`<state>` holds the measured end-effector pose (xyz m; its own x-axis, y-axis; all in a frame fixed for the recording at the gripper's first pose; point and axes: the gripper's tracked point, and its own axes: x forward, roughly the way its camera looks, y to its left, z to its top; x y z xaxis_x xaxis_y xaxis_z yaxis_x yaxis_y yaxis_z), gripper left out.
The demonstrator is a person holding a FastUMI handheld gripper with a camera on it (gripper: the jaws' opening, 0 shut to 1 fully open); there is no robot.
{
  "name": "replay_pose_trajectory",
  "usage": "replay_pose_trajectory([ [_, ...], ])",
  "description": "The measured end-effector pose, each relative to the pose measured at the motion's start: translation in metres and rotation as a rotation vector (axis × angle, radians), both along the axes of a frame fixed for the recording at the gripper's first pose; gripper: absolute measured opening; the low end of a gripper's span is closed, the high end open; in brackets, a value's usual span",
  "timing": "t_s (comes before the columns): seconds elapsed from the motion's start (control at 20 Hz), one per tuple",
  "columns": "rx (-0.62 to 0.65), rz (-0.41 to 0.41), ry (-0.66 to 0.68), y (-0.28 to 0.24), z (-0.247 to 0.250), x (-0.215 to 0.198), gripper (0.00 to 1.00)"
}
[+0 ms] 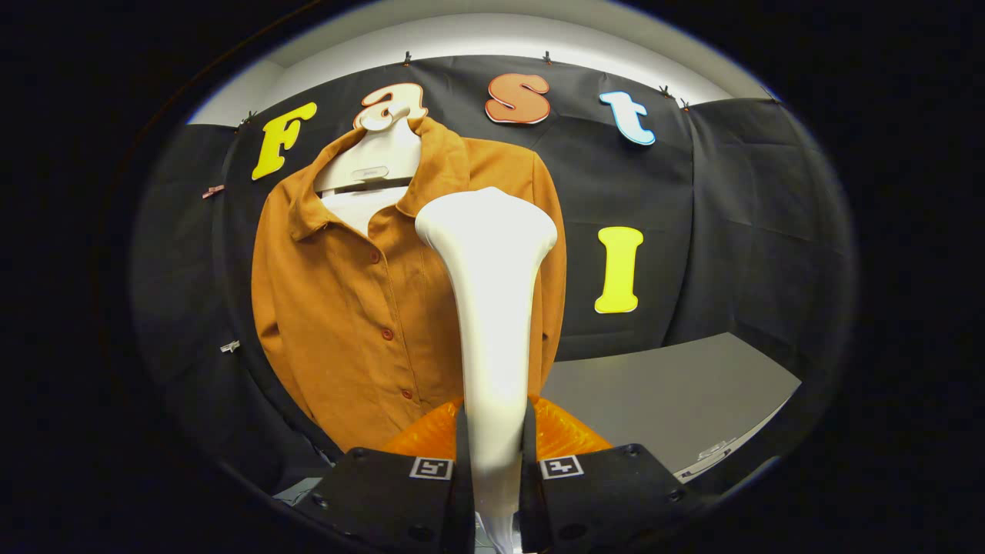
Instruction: Iron the clothes twice with a garment steamer, once on the left side and once on the right side.
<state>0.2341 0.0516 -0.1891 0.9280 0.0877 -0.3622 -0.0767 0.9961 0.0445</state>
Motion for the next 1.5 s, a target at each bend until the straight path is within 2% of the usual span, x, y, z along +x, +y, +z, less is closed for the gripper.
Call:
replay_pose_trajectory([
  [0.35,-0.051,-0.028,0.006,0.006,-0.033,0.031,0.26],
  [0.7,-0.089,-0.05,-0.034,0.014,-0.048,0.037,0.26],
  [1.05,-0.092,-0.052,0.008,0.025,-0.086,0.024,0.26],
  [1.5,-0.083,-0.054,0.125,0.032,-0.149,-0.005,0.26],
])
